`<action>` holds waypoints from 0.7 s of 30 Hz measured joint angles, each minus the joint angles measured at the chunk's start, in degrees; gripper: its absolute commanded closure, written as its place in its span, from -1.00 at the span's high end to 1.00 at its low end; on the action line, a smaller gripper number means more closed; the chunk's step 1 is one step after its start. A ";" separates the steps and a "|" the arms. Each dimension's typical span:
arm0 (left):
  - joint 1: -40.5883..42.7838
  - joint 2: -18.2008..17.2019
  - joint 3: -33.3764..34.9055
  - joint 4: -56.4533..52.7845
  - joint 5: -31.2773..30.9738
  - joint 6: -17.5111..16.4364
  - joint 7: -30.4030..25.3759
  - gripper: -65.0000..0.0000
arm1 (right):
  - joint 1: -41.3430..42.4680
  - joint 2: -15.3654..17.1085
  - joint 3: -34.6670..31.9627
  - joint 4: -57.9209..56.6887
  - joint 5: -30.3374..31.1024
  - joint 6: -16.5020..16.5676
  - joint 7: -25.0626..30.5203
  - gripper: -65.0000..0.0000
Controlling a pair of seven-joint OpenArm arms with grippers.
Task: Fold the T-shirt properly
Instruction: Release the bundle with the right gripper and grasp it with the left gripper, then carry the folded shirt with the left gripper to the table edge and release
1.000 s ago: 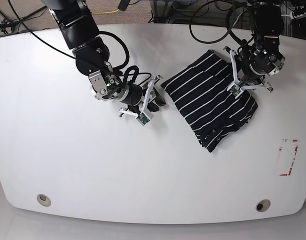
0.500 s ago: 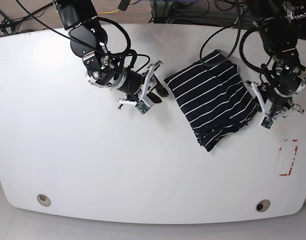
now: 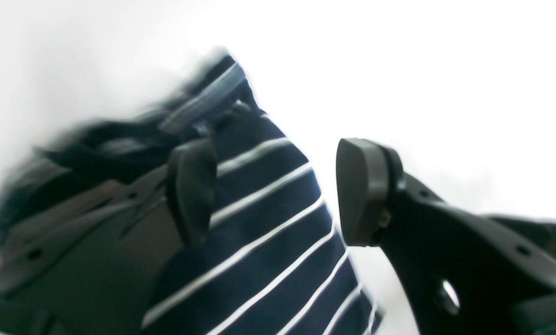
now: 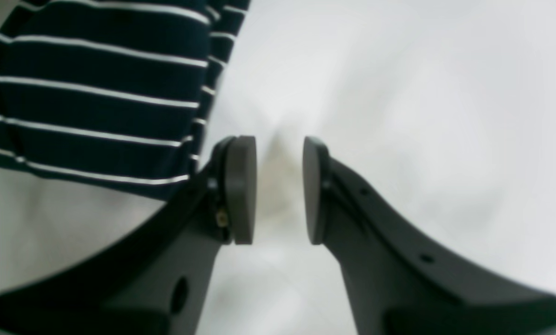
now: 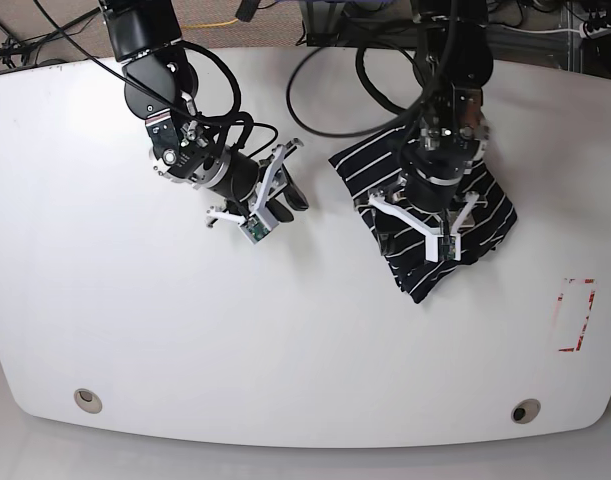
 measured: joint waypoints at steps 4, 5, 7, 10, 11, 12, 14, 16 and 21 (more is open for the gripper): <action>2.43 0.09 2.27 -8.41 2.10 12.87 -10.58 0.16 | 0.09 -0.37 -0.28 -0.02 -0.02 0.02 0.13 -0.51; 2.67 0.17 2.62 -10.23 4.13 15.04 -12.96 0.16 | 0.09 -0.39 -0.37 -0.02 0.22 0.13 0.13 -0.51; 3.45 0.85 3.39 -14.14 8.13 18.97 -16.50 0.16 | -0.04 -0.33 -0.42 -0.02 0.15 0.37 0.11 -0.51; 4.42 1.29 5.73 -19.63 12.79 20.59 -24.61 0.16 | -0.13 -0.31 -0.31 -0.02 0.17 0.35 0.04 -0.51; 4.50 1.53 6.14 -21.86 14.01 20.61 -26.47 0.16 | -0.22 -0.31 -0.31 -0.02 0.17 0.35 0.02 -0.51; 4.52 1.53 6.14 -23.61 14.47 20.55 -27.36 0.16 | -0.24 -0.31 -0.31 -0.02 0.13 0.35 0.00 -0.51; 4.31 1.40 5.75 -25.79 16.13 20.63 -30.08 0.16 | -0.24 -0.33 -0.31 -0.02 0.22 0.35 0.04 -0.51; 3.69 0.52 3.58 -26.60 16.02 19.71 -30.97 0.17 | -0.22 -0.35 -0.33 -0.02 0.37 0.35 0.04 -0.51; 3.43 -6.03 -2.54 -26.18 15.56 17.68 -28.59 0.36 | -0.17 -0.31 -0.17 -0.02 0.22 0.37 0.04 -0.51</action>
